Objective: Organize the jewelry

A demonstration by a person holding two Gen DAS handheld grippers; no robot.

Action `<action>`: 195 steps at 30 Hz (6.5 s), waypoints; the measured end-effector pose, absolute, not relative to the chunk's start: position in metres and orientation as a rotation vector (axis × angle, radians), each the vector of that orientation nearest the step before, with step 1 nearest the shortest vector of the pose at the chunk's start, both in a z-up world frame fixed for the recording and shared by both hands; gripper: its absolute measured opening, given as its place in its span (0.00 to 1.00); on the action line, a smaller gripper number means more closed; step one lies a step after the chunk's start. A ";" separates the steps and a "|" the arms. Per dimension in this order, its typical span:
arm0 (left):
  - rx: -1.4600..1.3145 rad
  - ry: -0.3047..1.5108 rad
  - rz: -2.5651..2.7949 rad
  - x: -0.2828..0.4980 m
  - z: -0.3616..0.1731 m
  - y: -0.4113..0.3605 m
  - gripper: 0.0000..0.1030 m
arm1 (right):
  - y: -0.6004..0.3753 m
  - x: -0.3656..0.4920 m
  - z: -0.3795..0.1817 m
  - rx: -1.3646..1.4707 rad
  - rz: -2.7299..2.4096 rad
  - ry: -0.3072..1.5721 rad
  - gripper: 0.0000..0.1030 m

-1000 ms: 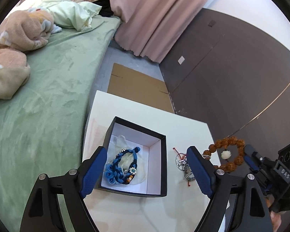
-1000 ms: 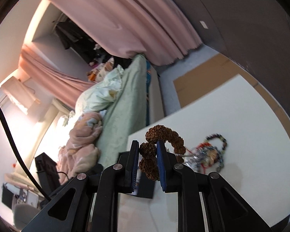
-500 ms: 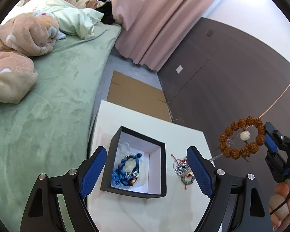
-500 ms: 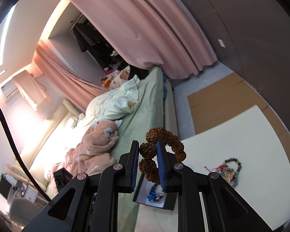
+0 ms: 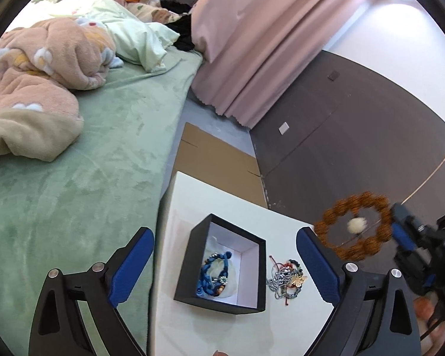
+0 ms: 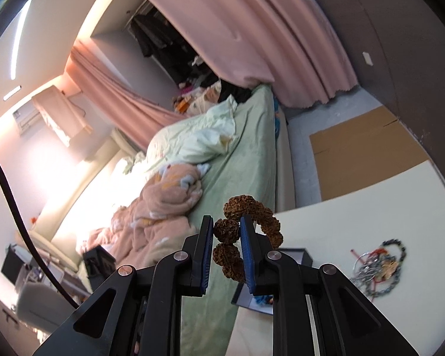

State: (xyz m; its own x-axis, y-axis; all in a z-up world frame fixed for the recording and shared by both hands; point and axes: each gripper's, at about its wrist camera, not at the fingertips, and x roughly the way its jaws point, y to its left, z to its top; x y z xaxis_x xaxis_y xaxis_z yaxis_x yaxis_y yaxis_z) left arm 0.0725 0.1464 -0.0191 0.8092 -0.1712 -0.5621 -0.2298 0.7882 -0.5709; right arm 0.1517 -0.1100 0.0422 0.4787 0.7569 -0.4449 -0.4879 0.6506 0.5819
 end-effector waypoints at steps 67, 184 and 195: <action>-0.039 0.863 -0.176 0.132 -0.060 -0.044 0.69 | -0.321 0.165 -0.061 0.614 0.361 1.004 0.83; -0.015 0.353 -0.046 0.086 0.205 -0.050 0.02 | -0.246 0.221 -0.071 0.704 0.700 0.950 0.05; 0.014 0.294 0.049 0.064 0.236 -0.019 0.02 | -0.221 0.200 -0.054 0.666 0.808 0.897 0.05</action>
State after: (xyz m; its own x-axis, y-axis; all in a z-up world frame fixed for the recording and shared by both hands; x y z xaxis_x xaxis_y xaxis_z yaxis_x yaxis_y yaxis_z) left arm 0.0636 -0.0192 0.2360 0.9560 0.0505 -0.2891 -0.0465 0.9987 0.0207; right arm 0.2005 -0.2214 -0.0540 0.3796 0.8295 -0.4097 -0.3204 0.5334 0.7829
